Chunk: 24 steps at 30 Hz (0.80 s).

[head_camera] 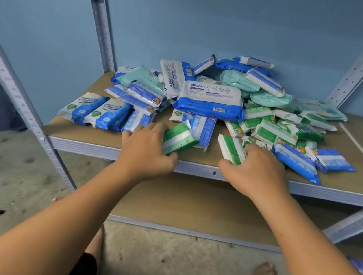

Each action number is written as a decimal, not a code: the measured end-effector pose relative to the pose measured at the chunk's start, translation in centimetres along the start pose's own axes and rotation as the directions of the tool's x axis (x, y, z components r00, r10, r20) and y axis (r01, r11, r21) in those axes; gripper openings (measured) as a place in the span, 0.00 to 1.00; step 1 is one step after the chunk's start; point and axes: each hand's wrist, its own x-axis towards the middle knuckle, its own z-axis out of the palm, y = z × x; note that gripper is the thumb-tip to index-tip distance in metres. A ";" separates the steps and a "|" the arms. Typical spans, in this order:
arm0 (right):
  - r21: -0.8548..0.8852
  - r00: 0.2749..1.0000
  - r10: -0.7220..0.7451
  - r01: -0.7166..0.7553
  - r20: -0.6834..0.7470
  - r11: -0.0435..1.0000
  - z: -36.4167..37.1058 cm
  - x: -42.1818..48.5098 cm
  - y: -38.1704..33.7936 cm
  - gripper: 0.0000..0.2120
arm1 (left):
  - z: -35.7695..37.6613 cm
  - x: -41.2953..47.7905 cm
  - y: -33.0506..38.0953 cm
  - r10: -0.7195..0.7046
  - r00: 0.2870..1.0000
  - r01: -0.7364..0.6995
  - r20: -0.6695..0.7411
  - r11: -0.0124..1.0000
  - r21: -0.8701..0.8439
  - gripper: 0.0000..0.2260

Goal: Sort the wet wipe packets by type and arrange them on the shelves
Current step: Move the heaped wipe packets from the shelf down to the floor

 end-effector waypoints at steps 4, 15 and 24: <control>0.141 1.000 0.000 -0.003 0.021 0.990 0.9 -4.4 1.9 0.20 | 1.3 -5.0 -0.1 0.088 0.992 -0.088 0.090 0.996 -0.001 0.26; -0.083 0.907 0.106 -0.079 0.408 0.993 19.2 -10.3 9.5 0.25 | 18.3 -13.1 -5.5 -0.205 0.872 0.186 0.445 0.979 0.085 0.23; -0.109 0.729 0.201 -0.171 0.655 0.979 33.2 -11.2 13.0 0.28 | 30.0 -18.8 -9.2 -0.391 0.658 0.297 0.643 0.920 0.255 0.24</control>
